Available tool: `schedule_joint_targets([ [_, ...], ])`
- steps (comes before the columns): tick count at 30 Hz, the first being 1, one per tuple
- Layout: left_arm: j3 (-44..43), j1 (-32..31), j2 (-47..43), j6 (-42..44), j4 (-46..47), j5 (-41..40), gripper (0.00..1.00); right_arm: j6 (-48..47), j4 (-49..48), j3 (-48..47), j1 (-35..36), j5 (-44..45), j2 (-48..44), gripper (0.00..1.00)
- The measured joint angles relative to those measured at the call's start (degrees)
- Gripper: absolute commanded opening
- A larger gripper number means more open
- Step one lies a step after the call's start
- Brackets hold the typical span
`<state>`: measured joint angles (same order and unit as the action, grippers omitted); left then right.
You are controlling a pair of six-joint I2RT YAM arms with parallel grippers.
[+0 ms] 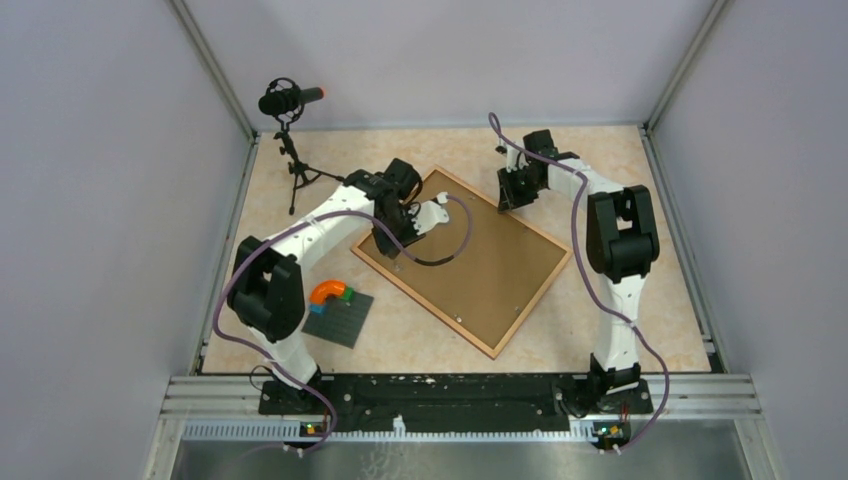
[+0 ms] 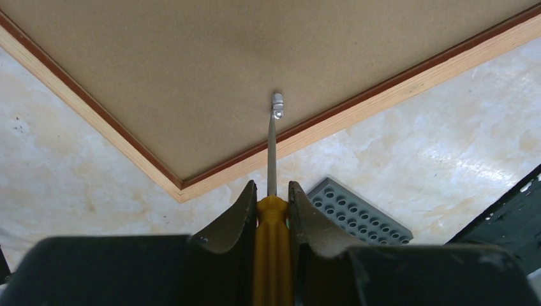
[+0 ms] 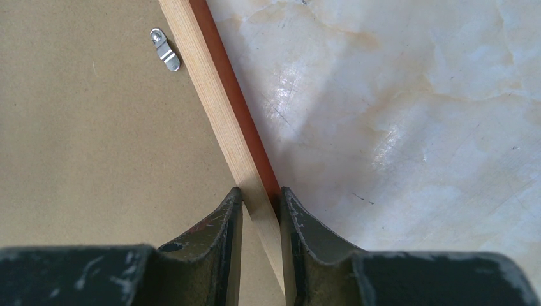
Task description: Take the photo out of the frame
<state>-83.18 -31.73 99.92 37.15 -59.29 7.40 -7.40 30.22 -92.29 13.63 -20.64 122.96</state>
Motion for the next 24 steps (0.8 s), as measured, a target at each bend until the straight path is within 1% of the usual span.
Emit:
schedule_joint_targets([
  [8, -0.9, -2.5, 0.6, -1.5, 1.3, 1.4, 0.00, 0.0, 0.0, 0.0, 0.0, 0.0, 0.0, 0.00],
  [13, -2.4, -2.9, 0.9, -1.5, 1.0, 4.6, 0.00, 0.0, 0.0, 0.0, 0.0, 0.0, 0.0, 0.00],
  [18, -2.8, -3.5, 0.2, 0.1, -0.1, 10.0, 0.00, 0.0, 0.0, 0.0, 0.0, 0.0, 0.0, 0.00],
  [24, -2.7, -9.5, -1.1, 2.7, -1.2, 14.6, 0.00, 0.0, 0.0, 0.0, 0.0, 0.0, 0.0, 0.00],
])
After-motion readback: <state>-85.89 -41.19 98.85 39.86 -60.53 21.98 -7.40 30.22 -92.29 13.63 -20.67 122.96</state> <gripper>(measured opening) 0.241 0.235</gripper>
